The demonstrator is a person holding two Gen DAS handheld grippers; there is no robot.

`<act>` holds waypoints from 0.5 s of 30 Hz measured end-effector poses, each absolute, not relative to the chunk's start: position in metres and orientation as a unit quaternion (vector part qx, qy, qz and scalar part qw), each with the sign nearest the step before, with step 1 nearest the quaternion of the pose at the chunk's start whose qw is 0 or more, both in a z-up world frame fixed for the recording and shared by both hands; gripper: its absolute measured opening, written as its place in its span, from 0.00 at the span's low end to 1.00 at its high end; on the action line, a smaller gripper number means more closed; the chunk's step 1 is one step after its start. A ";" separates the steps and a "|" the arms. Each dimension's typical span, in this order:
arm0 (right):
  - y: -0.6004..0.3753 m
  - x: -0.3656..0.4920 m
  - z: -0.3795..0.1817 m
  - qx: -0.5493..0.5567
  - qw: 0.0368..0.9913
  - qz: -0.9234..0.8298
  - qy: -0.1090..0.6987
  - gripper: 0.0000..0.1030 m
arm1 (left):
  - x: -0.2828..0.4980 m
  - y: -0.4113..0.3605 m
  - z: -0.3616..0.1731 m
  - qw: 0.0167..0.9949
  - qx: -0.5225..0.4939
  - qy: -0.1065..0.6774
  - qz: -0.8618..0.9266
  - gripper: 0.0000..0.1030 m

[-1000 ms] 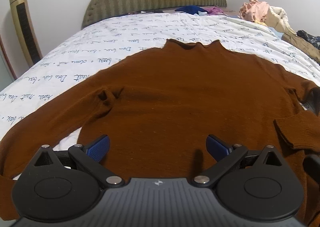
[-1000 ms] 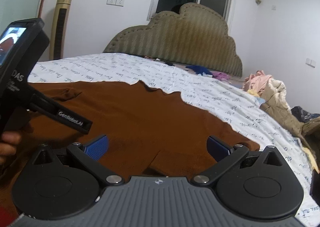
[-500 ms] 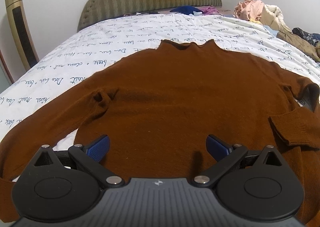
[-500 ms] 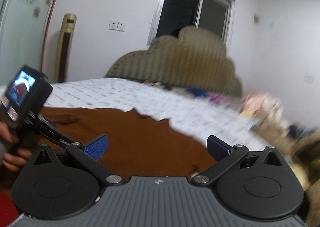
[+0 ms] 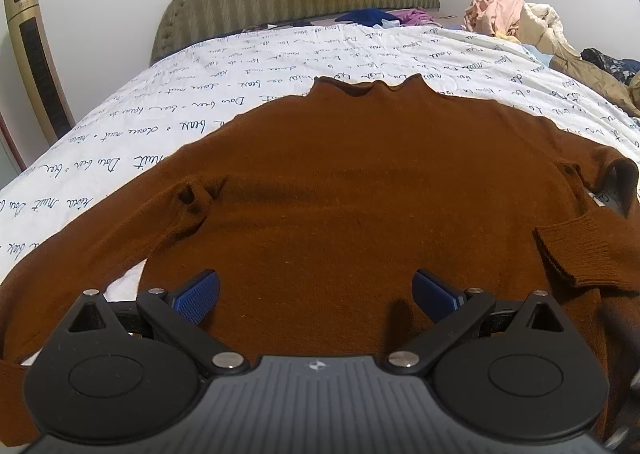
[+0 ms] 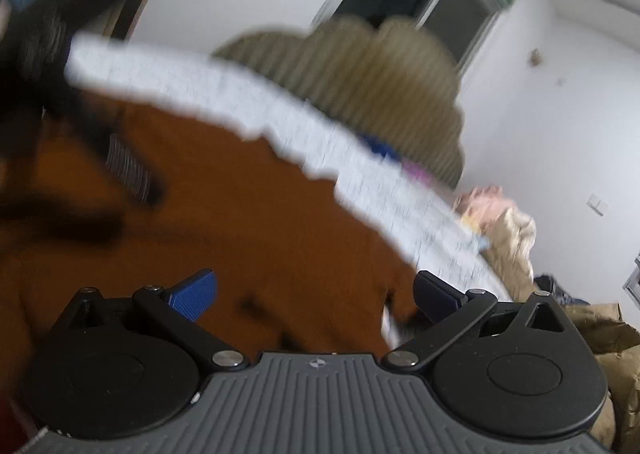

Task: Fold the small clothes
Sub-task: 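Move the right gripper to the cuff of the brown sweater's sleeve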

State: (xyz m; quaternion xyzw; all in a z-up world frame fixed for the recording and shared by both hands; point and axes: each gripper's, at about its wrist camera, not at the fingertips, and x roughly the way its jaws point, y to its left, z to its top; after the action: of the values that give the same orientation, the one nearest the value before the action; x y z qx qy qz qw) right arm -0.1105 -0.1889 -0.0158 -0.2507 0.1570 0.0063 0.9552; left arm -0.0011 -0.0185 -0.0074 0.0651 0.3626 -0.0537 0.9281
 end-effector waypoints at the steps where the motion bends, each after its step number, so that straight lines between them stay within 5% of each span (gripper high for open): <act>1: -0.195 -0.106 -0.007 -0.222 0.966 -0.012 0.133 1.00 | -0.001 -0.019 -0.008 0.928 0.065 0.362 -0.053 1.00; 6: -0.225 -0.083 0.002 -0.126 0.977 -0.009 0.171 0.94 | -0.002 -0.017 -0.008 0.928 0.070 0.363 -0.049 1.00; 15: -0.200 -0.115 -0.023 -0.242 0.953 0.017 0.181 0.89 | 0.000 -0.016 -0.013 0.924 0.061 0.374 -0.047 1.00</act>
State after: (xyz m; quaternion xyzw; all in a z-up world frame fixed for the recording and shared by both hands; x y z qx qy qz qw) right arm -0.1155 -0.1995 -0.0233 -0.2416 0.1809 0.0169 0.9532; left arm 0.0002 -0.0162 -0.0131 0.0610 0.3741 -0.0472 0.9242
